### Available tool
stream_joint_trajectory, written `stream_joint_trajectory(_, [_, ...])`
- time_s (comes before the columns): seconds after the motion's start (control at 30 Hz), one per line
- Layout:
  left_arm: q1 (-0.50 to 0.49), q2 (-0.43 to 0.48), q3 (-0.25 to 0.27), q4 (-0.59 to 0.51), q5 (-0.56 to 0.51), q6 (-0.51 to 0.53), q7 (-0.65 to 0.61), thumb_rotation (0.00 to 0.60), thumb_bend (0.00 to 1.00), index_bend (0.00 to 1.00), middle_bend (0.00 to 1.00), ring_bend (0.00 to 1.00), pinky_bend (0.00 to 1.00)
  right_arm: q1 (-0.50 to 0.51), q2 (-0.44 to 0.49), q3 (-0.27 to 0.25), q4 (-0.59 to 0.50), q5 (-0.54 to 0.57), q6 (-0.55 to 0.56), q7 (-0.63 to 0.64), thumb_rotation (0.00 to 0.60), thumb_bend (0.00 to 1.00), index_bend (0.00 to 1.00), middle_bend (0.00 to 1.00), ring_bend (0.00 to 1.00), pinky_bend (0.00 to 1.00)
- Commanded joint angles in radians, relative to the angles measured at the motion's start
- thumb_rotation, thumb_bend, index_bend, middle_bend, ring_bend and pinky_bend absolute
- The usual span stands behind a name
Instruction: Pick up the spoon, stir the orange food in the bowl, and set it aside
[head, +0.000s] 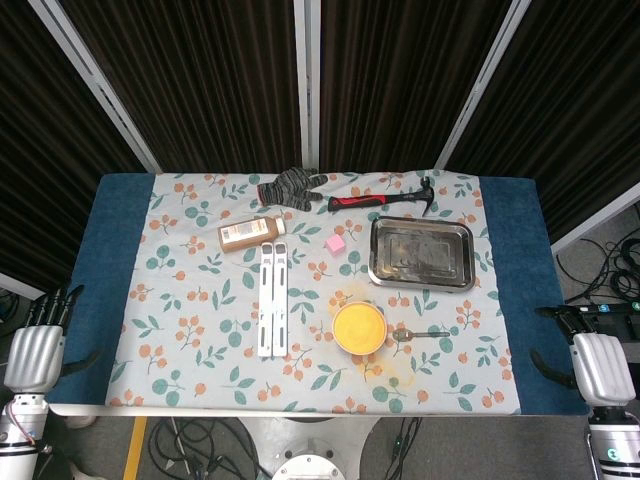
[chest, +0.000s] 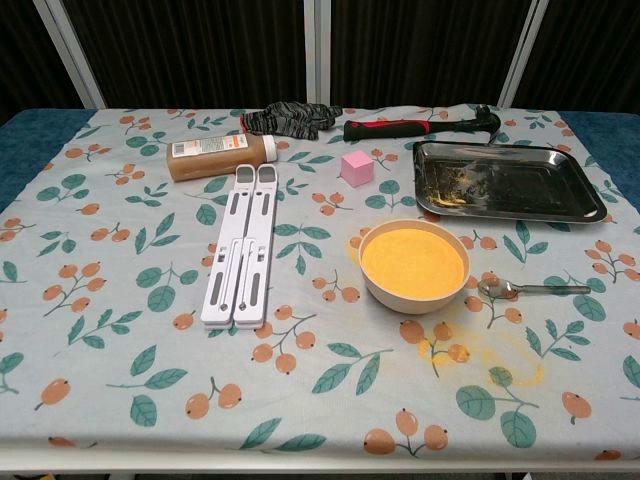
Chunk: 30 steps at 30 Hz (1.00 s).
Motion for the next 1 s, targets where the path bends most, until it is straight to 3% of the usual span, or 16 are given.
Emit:
stream_joint_trajectory(0.03, [0.002,0.003,-0.001,-0.004,0.000,0.006,0.003,0.600,0.00,0.12,0.09,0.08,0.12,-0.003,-0.005,0.007,0.005,0.005,0.011,-0.002,0.600,0.22,0.27,0.31,0.20,0.34])
stream_joint_trajectory(0.33, [0.012,0.007,0.010,-0.017,0.001,0.012,0.001,0.600,0.00,0.12,0.09,0.08,0.12,0.022,0.011,-0.001,-0.004,-0.031,-0.024,-0.022,0.600,0.22,0.26,0.33,0.20,0.37])
stream_joint_trajectory(0.47, [0.016,0.006,0.011,-0.012,-0.004,0.013,-0.007,0.600,0.00,0.12,0.09,0.08,0.12,0.065,-0.013,-0.005,-0.007,-0.056,-0.081,-0.093,0.600,0.22,0.28,0.35,0.20,0.37])
stream_joint_trajectory(0.57, [0.017,0.004,0.012,-0.007,-0.004,0.012,-0.015,0.600,0.00,0.12,0.09,0.08,0.12,0.118,-0.045,-0.006,0.001,-0.064,-0.163,-0.170,0.600,0.22,0.32,0.29,0.17,0.29])
stream_joint_trajectory(0.73, [0.020,0.000,0.017,0.005,-0.009,0.006,-0.033,0.600,0.00,0.12,0.09,0.08,0.12,0.198,-0.139,0.007,0.048,-0.035,-0.282,-0.319,0.600,0.21,0.42,0.22,0.01,0.02])
stream_joint_trajectory(1.0, [0.019,-0.008,0.019,0.023,-0.019,-0.012,-0.056,0.600,0.00,0.12,0.09,0.08,0.12,0.278,-0.301,0.013,0.193,0.021,-0.392,-0.400,0.600,0.21,0.45,0.20,0.00,0.00])
